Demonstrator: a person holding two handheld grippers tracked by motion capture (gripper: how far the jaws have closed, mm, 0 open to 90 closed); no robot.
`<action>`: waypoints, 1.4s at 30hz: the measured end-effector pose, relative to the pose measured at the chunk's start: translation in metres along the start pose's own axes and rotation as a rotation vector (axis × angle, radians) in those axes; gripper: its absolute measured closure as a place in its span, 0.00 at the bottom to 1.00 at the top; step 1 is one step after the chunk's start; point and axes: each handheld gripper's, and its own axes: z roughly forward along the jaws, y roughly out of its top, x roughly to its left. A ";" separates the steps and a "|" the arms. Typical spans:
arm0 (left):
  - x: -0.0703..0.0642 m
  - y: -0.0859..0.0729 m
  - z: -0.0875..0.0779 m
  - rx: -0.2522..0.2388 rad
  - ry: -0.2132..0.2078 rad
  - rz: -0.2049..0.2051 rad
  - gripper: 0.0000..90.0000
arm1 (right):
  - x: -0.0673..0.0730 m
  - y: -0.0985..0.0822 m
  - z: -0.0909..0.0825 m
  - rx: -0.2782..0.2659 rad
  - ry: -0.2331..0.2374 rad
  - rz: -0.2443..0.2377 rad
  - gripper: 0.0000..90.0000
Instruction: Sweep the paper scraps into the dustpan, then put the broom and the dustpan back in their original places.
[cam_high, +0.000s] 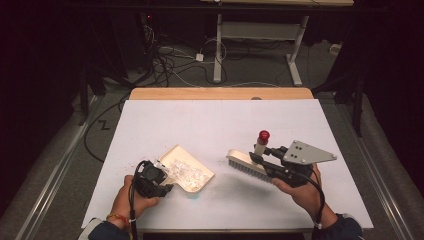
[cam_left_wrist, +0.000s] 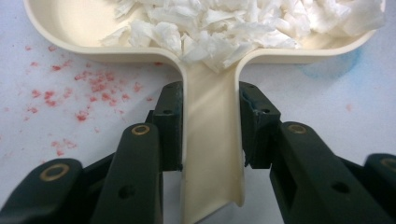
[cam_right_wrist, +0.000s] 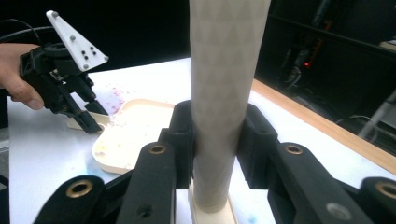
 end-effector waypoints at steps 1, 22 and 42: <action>0.000 0.000 0.000 -0.004 0.000 -0.002 0.71 | -0.002 -0.001 -0.004 0.001 -0.007 0.002 0.79; 0.017 -0.001 0.001 -0.043 0.040 -0.092 0.71 | -0.024 -0.031 -0.075 0.080 -0.019 0.083 0.79; 0.045 -0.008 -0.001 -0.079 0.104 -0.228 0.70 | -0.041 -0.047 -0.080 0.164 0.074 0.143 0.79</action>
